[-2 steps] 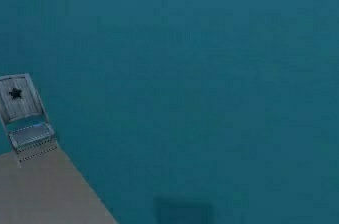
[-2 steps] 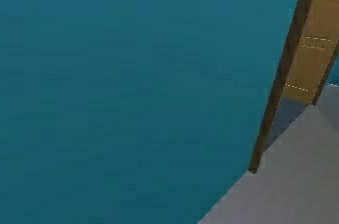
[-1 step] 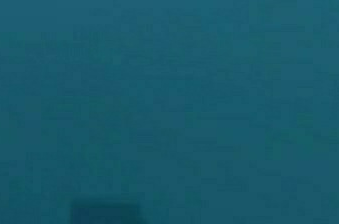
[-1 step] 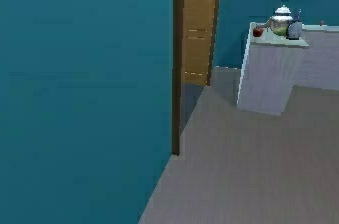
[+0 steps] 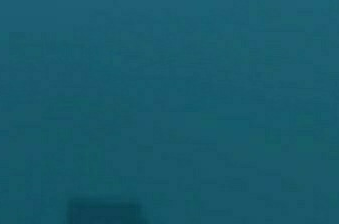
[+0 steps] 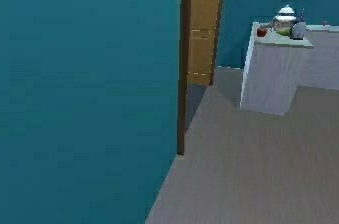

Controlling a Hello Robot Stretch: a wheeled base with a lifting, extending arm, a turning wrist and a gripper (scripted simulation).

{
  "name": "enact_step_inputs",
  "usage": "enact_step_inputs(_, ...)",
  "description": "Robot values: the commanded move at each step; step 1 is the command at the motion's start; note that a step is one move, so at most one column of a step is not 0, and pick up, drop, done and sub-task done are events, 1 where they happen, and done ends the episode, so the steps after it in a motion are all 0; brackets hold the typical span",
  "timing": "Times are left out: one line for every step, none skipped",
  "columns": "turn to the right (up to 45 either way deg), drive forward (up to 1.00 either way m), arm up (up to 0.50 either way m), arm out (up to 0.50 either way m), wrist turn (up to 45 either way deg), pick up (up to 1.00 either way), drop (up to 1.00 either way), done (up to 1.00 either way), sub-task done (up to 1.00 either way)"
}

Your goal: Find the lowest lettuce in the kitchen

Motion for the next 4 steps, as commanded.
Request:
enact_step_inputs(-45.0,0.00,0.00,0.00,0.0,0.00,0.00,0.00,0.00)
enact_step_inputs(-36.0,0.00,0.00,0.00,0.0,0.00,0.00,0.00,0.00)
enact_step_inputs(-3.0,0.00,0.00,0.00,0.0,0.00,0.00,0.00,0.00)
enact_step_inputs(0.0,0.30,0.00,0.00,0.0,0.00,0.00,0.00,0.00)
